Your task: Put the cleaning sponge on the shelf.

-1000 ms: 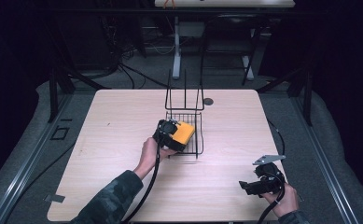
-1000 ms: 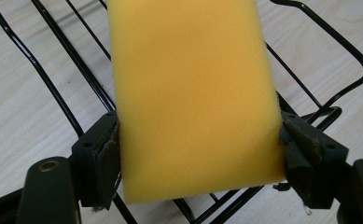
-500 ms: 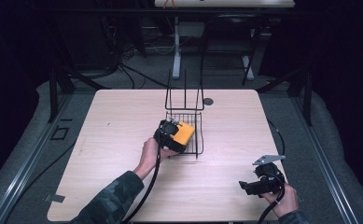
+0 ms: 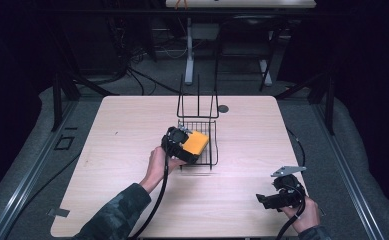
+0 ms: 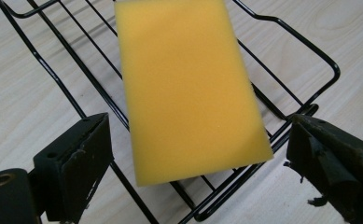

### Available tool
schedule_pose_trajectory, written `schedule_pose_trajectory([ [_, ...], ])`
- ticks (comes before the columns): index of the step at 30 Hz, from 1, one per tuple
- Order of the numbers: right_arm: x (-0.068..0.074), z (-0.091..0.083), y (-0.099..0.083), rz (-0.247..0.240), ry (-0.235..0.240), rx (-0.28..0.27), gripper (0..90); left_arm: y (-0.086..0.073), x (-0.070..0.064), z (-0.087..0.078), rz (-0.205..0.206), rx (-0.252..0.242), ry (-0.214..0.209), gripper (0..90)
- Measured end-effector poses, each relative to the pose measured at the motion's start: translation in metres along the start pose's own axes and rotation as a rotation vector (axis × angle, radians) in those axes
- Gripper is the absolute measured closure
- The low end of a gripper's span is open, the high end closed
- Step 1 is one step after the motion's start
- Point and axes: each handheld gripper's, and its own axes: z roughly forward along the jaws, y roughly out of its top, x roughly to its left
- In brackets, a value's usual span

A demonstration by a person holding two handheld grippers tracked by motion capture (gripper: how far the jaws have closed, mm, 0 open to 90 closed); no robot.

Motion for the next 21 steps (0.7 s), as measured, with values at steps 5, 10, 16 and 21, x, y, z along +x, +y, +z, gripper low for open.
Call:
schedule_pose_trajectory([
  [5,0.000,0.000,0.000,-0.002,-0.002,0.002,10.9,-0.003,0.002,-0.011,0.010,-0.013,-0.005,6.5],
  [10,0.001,0.000,0.000,-0.004,-0.007,0.004,10.9,-0.008,0.004,-0.023,0.018,-0.031,0.000,6.6],
  [16,0.001,0.001,0.000,-0.005,-0.006,0.019,10.9,-0.017,0.009,-0.039,0.031,-0.046,0.011,4.6],
  [21,0.002,0.001,0.000,-0.008,-0.006,0.016,10.9,-0.027,0.012,-0.051,0.037,-0.054,0.031,2.1],
])
